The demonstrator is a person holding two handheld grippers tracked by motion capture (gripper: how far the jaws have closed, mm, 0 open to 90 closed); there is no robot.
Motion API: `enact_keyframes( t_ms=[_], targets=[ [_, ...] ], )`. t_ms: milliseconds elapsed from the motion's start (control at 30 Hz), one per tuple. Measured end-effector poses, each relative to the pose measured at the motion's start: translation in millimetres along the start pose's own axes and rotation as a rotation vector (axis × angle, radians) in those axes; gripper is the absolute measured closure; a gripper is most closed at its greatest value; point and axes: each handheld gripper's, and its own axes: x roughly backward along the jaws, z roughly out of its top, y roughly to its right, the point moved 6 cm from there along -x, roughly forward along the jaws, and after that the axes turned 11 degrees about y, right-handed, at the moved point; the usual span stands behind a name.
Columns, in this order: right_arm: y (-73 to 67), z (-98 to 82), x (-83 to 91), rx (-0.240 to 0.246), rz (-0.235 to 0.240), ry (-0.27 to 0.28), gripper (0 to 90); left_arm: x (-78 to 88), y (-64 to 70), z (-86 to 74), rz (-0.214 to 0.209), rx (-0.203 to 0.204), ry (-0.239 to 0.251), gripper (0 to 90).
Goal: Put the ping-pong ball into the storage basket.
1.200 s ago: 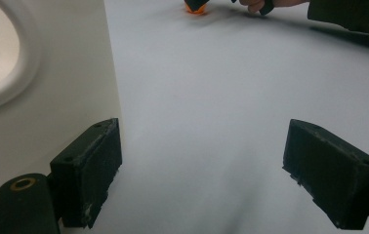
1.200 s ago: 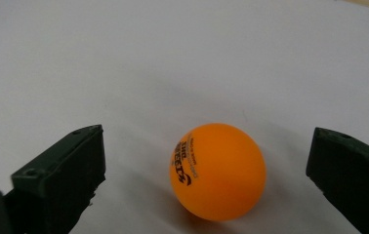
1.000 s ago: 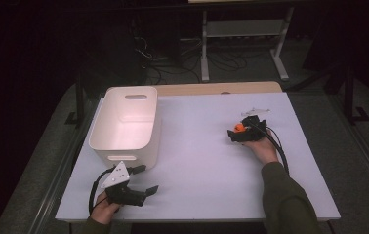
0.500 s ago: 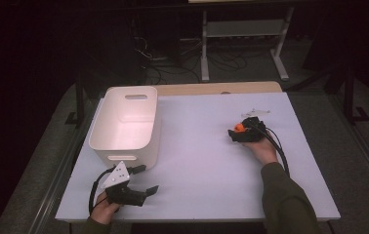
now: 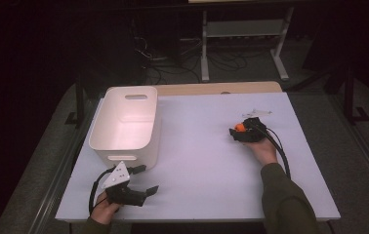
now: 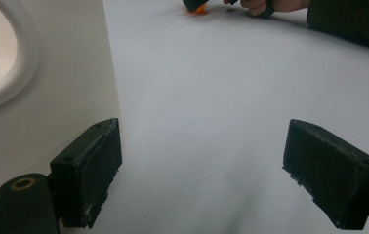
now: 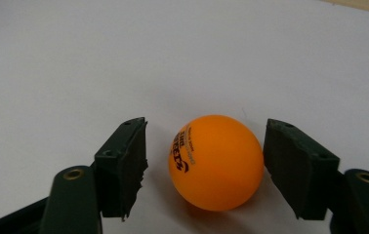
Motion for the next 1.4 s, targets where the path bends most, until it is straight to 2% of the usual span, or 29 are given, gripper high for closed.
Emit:
enact_keyframes(
  t_ms=[700, 1400],
  targets=[
    [-0.1, -0.4, -0.2, 0.001, 0.006, 0.001, 48.1, 0.1, 0.0, 0.0, 0.001, -0.001, 0.001, 14.1],
    [-1.9, 0.2, 0.9, 0.004, 0.025, 0.003, 49.4, 0.3, 0.1, 0.1, 0.002, -0.002, 0.002, 14.1]
  ],
)
